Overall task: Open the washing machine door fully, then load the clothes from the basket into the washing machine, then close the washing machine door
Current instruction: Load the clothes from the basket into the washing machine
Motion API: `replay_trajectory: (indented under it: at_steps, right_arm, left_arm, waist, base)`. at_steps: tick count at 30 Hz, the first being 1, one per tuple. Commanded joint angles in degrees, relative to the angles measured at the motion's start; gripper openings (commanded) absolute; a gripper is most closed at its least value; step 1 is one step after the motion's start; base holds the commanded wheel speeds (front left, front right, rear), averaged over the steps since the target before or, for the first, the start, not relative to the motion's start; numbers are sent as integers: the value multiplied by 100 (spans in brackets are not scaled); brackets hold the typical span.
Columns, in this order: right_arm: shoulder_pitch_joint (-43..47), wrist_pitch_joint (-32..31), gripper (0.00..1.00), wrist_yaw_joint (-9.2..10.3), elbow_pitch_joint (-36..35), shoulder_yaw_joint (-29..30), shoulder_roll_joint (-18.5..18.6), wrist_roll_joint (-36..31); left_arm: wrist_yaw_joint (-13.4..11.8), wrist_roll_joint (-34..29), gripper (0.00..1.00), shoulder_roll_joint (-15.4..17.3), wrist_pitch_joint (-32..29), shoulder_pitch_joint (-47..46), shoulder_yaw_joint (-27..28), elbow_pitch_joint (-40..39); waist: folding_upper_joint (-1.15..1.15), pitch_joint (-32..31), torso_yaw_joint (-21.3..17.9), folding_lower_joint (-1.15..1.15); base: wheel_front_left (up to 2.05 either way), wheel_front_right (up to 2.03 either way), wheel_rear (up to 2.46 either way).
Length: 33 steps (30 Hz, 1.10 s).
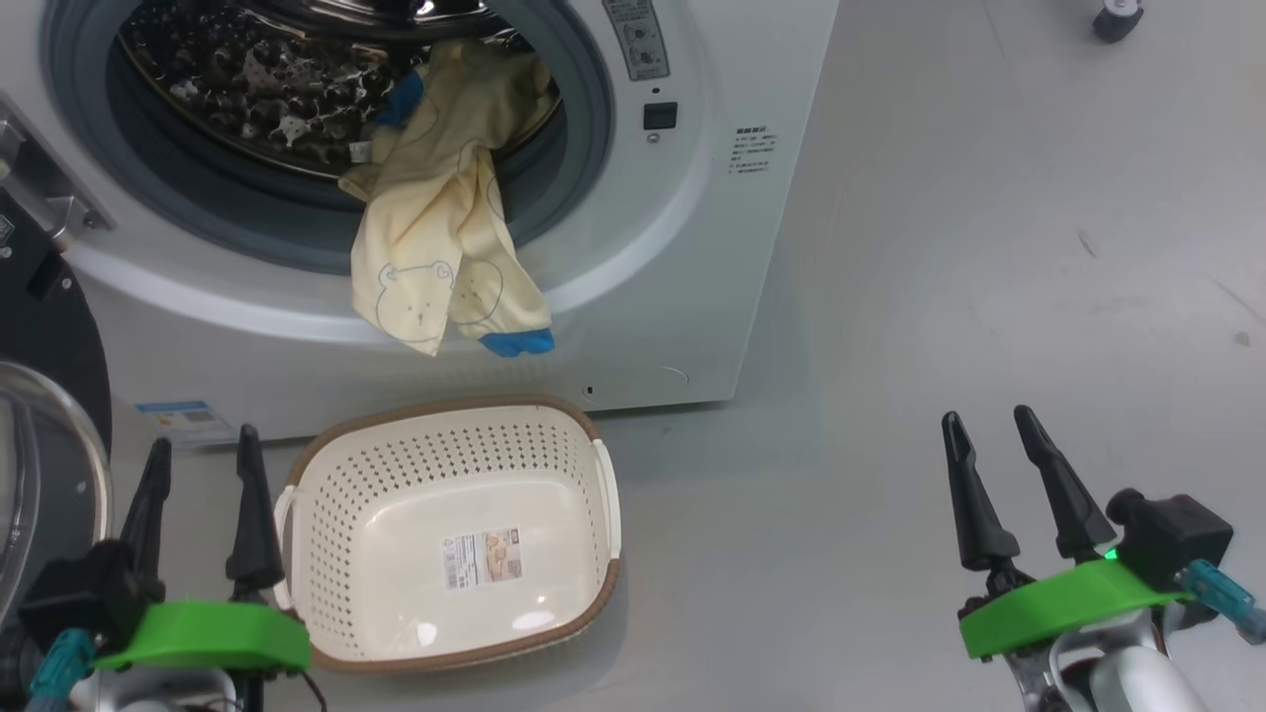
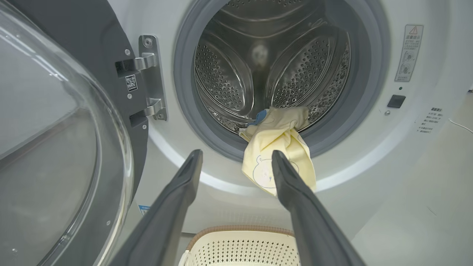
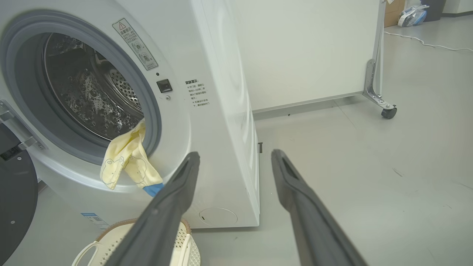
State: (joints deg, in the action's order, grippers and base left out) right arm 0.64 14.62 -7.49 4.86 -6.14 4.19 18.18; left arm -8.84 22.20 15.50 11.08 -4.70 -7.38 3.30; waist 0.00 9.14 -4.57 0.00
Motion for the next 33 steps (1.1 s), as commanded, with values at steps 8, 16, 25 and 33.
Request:
replay_trajectory:
  at_steps: [8,16,25,33]
  right_arm:
    - [83,25,100,0,-221,-75,173,28]
    - [161,26,100,0,-219,-57,131,20]
    - [143,28,100,0,-222,-44,128,15]
    - [-53,17,100,0,-264,-141,121,20]
  left_arm:
    - [-285,-8,100,73,4,576,297,-675]
    - [-441,59,100,27,13,1015,378,-819]
    - [-437,84,100,70,-41,926,357,-799]
    - [-173,83,100,141,-253,-87,94,-431]
  waist:
    - [0,-108,-46,0]
    - [0,-153,-121,0]
    - [0,-67,-119,0]
    - [0,288,-217,0]
  base:
    - [0,0,0]
    - [0,0,0]
    - [0,0,0]
    - [0,0,0]
